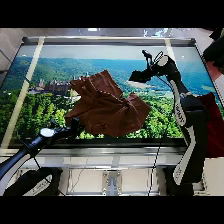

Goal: Fold the shirts.

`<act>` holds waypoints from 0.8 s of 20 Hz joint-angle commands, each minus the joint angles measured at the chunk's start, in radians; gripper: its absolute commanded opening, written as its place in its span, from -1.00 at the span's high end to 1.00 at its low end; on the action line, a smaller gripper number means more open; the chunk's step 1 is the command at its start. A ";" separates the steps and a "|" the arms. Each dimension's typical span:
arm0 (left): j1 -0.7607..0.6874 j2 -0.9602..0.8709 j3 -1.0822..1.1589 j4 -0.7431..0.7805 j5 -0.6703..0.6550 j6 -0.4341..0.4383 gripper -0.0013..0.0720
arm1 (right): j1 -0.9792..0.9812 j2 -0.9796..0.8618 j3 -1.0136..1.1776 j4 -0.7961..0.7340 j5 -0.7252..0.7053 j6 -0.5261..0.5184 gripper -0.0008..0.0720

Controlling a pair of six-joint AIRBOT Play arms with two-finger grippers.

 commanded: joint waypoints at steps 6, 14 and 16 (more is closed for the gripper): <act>0.000 -0.001 0.001 -0.013 0.002 0.008 0.92 | 0.040 -0.129 0.001 0.193 -0.006 -0.029 -0.35; 0.000 0.000 0.001 -0.013 0.002 0.008 0.92 | 0.136 -0.136 0.000 0.019 0.050 -0.001 -0.05; 0.000 0.000 0.002 -0.014 0.002 0.008 0.92 | 0.135 -0.130 0.001 0.044 0.051 -0.001 0.91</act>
